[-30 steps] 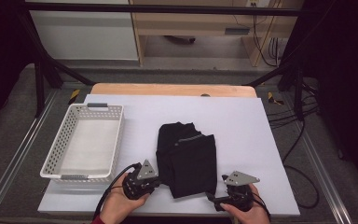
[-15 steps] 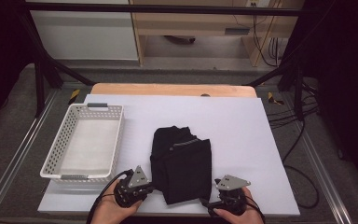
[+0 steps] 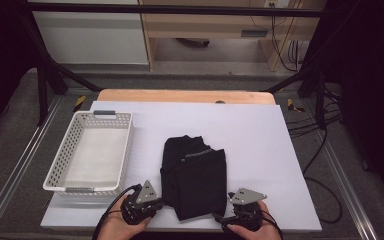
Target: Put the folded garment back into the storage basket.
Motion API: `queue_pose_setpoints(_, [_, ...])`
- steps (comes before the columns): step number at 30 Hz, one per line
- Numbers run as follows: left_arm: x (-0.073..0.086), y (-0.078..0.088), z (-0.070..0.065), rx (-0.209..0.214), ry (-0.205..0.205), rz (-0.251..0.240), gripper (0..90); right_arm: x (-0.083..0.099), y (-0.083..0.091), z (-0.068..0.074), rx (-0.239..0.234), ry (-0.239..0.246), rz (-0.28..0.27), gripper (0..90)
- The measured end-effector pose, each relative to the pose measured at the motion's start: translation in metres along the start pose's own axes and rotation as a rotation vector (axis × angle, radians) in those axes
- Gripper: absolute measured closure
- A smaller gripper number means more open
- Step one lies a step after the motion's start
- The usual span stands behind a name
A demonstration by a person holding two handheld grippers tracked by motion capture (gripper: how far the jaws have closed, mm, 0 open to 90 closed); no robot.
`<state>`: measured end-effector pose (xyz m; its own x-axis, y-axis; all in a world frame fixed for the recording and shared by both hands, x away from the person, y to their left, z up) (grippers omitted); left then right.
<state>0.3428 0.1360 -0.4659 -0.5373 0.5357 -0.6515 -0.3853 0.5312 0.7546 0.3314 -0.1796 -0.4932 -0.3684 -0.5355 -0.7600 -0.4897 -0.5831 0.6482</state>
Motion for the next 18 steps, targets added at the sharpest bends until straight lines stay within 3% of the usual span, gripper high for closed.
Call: queue_pose_setpoints(18, [-0.0008,0.0013,-0.0012,0.006,0.000,0.005,83.1,-0.0011,-0.0021,0.0010,0.000,0.003,-0.003,13.7])
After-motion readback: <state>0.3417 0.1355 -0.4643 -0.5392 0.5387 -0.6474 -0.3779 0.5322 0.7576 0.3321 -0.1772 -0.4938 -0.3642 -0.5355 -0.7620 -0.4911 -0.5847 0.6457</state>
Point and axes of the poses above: each handheld gripper's, and its own axes: y roughly backward along the jaws, x roughly out of its underside, z roughly to its left, the point moved 1 cm from there along -y, roughly forward along the jaws, and after that the axes turned 8 degrees about y, right-handed, at the moved point
